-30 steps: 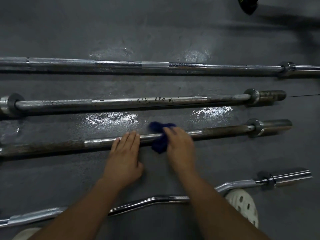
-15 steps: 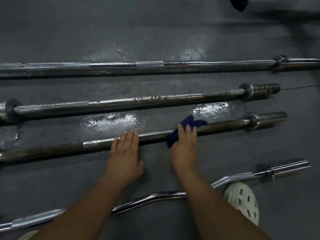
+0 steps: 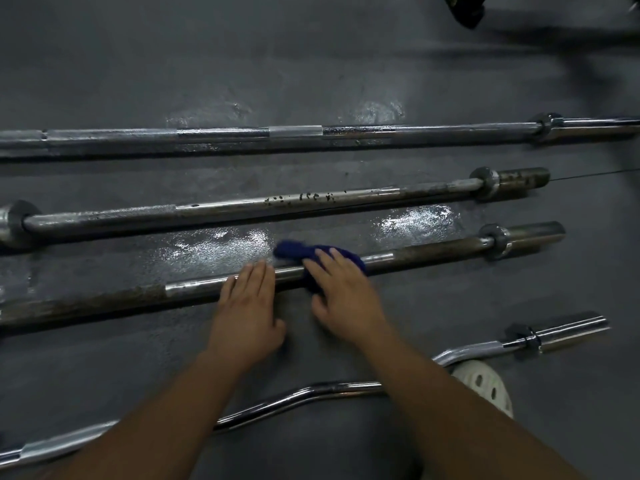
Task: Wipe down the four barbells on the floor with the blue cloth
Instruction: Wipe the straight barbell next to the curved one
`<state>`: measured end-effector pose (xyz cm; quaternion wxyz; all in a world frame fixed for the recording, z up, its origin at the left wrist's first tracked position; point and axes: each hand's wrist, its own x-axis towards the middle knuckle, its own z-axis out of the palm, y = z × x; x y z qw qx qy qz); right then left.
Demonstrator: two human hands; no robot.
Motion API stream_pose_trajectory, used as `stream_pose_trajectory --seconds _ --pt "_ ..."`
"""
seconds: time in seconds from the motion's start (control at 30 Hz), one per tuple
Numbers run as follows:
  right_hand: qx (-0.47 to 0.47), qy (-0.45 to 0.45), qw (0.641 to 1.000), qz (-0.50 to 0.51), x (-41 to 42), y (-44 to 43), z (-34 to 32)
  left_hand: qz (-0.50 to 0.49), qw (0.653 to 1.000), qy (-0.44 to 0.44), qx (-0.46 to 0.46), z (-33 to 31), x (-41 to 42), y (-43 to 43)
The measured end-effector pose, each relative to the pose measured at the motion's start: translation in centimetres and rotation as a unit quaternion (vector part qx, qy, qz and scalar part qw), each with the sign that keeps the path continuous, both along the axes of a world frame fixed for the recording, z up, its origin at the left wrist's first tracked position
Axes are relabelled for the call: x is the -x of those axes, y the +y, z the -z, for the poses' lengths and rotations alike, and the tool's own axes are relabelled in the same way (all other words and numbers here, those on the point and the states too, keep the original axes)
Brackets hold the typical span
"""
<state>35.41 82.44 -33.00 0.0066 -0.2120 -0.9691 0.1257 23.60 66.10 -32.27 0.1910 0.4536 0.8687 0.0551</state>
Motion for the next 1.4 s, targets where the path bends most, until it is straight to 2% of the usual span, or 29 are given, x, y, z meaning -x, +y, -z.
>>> stream_pose_trajectory --seconds 0.03,0.13,0.17,0.23,0.37,0.43,0.5,0.53,0.57,0.6,0.67,0.7,0.73,0.8,0.9,1.0,1.1,1.2,1.27,1.4 --pt "-0.005 0.008 1.000 0.016 -0.6 1.6 0.3 0.001 1.000 -0.005 -0.001 0.0 0.1 0.1" --pt "-0.016 0.000 0.974 0.226 -2.5 4.9 0.9 -0.001 1.000 -0.004 -0.006 0.2 0.1 0.0" --pt "-0.012 -0.007 0.964 0.265 -2.2 4.5 1.3 -0.001 1.000 -0.001 -0.003 0.2 0.0 -0.1" --pt "0.022 0.023 0.965 0.262 0.1 1.7 1.6 -0.009 1.000 0.001 0.004 0.2 -0.4 0.0" --pt "0.079 0.050 0.988 0.126 4.4 -4.9 0.7 -0.025 1.000 -0.016 -0.006 0.1 -0.5 0.2" --pt "0.147 0.081 0.977 0.128 5.3 -6.0 -0.6 -0.019 1.000 -0.019 -0.016 0.2 -0.3 0.0" --pt "0.247 0.126 0.943 0.185 5.9 -5.7 -1.9 -0.006 1.000 -0.020 -0.010 0.0 -0.1 -0.4" --pt "0.317 0.147 0.908 0.232 6.2 -5.2 -2.8 -0.002 1.000 -0.019 -0.003 -0.3 -0.1 -0.6" --pt "0.391 0.185 0.853 0.293 6.5 -4.5 -3.6 -0.003 1.000 -0.018 0.004 -0.9 -0.1 -1.0" --pt "0.462 0.235 0.773 0.366 6.6 -3.7 -4.3 -0.007 1.000 -0.016 0.006 -1.7 -0.1 -1.3" --pt "0.588 0.319 0.560 0.488 6.2 -2.2 -5.9 -0.015 1.000 -0.018 0.016 -3.4 -0.2 -2.2" --pt "0.636 0.332 0.475 0.510 5.7 -1.9 -7.0 -0.018 0.999 -0.014 0.023 -4.4 -0.2 -2.6" --pt "0.672 0.330 0.415 0.517 5.2 -1.9 -8.2 -0.019 0.999 -0.005 0.027 -5.6 -0.2 -3.0" --pt "0.708 0.316 0.368 0.513 4.0 -2.8 -10.6 -0.024 0.999 0.019 0.017 -8.1 -0.1 -3.8" --pt "0.730 0.291 0.369 0.496 2.7 -4.1 -15.1 -0.029 0.999 0.044 -0.001 -11.8 -0.1 -5.1" --pt "0.761 0.308 0.350 0.451 0.7 -5.2 -19.0 -0.030 0.997 0.073 -0.009 -15.3 -0.7 -6.5" --pt "0.788 0.276 0.352 0.423 -1.3 -7.6 -19.9 -0.030 0.995 0.093 -0.021 -18.2 -1.7 -8.1" --pt "0.825 0.248 0.319 0.394 -1.7 -9.9 -20.9 -0.031 0.992 0.116 -0.024 -19.7 -2.3 -9.3" --pt "0.833 0.275 0.295 0.378 -1.7 -10.4 -21.8 -0.017 0.991 0.134 -0.005 -20.1 -2.4 -10.0" --pt "0.839 0.270 0.287 0.376 -1.8 -10.6 -22.2 0.021 0.987 0.154 0.036 -21.8 -0.9 -10.4"
